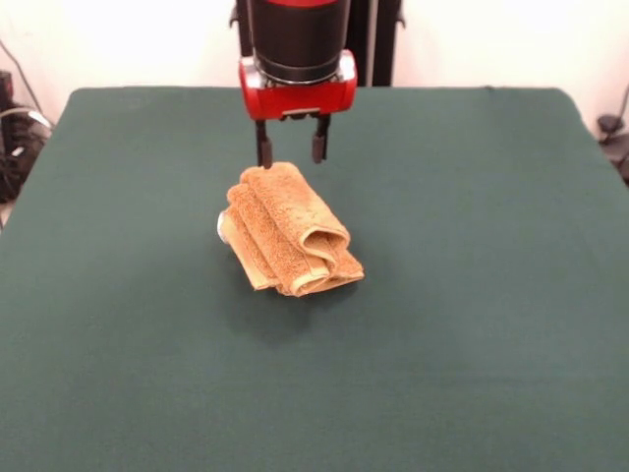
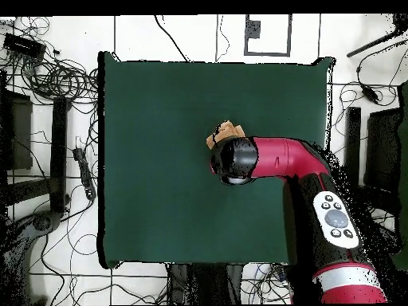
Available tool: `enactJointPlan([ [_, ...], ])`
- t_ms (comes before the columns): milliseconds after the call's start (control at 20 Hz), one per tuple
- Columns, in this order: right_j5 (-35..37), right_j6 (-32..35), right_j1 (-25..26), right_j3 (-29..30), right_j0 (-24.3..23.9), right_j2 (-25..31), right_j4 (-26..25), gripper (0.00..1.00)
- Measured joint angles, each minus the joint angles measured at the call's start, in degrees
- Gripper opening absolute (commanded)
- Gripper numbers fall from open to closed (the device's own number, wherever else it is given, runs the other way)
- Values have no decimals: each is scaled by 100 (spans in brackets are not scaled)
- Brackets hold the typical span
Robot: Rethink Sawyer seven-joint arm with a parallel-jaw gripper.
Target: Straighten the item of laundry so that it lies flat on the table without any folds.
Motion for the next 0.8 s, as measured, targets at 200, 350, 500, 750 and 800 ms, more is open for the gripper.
enactJointPlan([
  [200, 61, 0, 18, -121, 2, 0, -6, 100],
  [350, 116, 0, 35, -263, 7, 0, -8, 100],
  [500, 140, 0, 90, -427, 17, 0, -11, 100],
  [750, 140, 0, 194, -580, 29, 0, -23, 100],
  [800, 140, 0, 222, -614, 33, 0, -26, 100],
])
